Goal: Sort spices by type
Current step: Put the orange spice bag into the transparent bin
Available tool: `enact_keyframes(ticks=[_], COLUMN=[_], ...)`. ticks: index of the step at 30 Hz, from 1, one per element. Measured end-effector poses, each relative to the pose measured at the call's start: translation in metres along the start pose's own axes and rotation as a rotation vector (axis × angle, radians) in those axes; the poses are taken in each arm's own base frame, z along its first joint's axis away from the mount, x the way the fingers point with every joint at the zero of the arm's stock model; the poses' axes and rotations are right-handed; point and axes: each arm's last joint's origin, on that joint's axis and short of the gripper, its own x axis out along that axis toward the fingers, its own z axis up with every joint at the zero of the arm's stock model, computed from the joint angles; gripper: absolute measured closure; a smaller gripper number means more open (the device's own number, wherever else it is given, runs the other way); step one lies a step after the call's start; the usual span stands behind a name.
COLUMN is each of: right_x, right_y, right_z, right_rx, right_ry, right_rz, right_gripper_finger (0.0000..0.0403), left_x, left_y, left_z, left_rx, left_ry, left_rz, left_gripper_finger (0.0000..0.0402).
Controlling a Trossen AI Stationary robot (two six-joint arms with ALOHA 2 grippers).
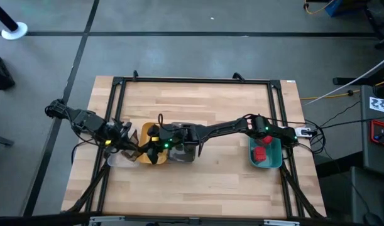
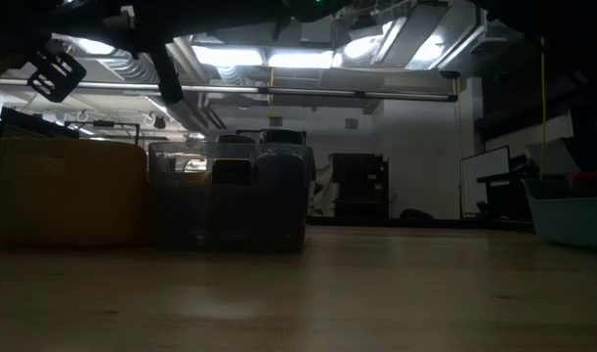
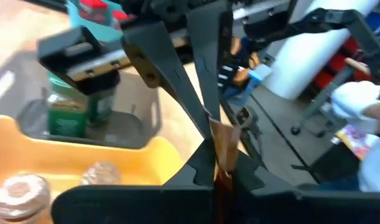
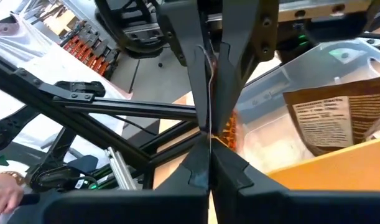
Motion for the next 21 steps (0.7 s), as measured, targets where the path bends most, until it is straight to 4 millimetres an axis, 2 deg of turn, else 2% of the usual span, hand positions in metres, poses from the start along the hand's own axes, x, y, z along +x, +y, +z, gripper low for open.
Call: enact_keyframes(ticks=[4, 9, 15, 21], right_x=[0.000, 0.000, -0.001, -0.006], right_y=[0.002, 0.003, -0.003, -0.023], right_z=[0.000, -0.001, 0.003, 0.019], right_rx=[-0.024, -0.103, -0.105, -0.092], right_ry=[0.023, 0.057, 0.063, 0.115], right_rz=[0.045, 0.090, 0.093, 0.173], right_gripper_finger=[0.0376, 0.0312, 0.0242, 0.0222], left_x=[0.000, -0.002, -0.004, -0.004], left_y=[-0.002, 0.000, 0.001, 0.002], left_z=[-0.002, -0.006, -0.008, -0.010], left_rx=[-0.005, -0.009, -0.018, -0.045], left_ry=[0.036, 0.108, 0.147, 0.172], left_rz=[-0.062, -0.059, -0.032, -0.018], left_gripper_finger=[0.0400, 0.0401, 0.0401, 0.0402])
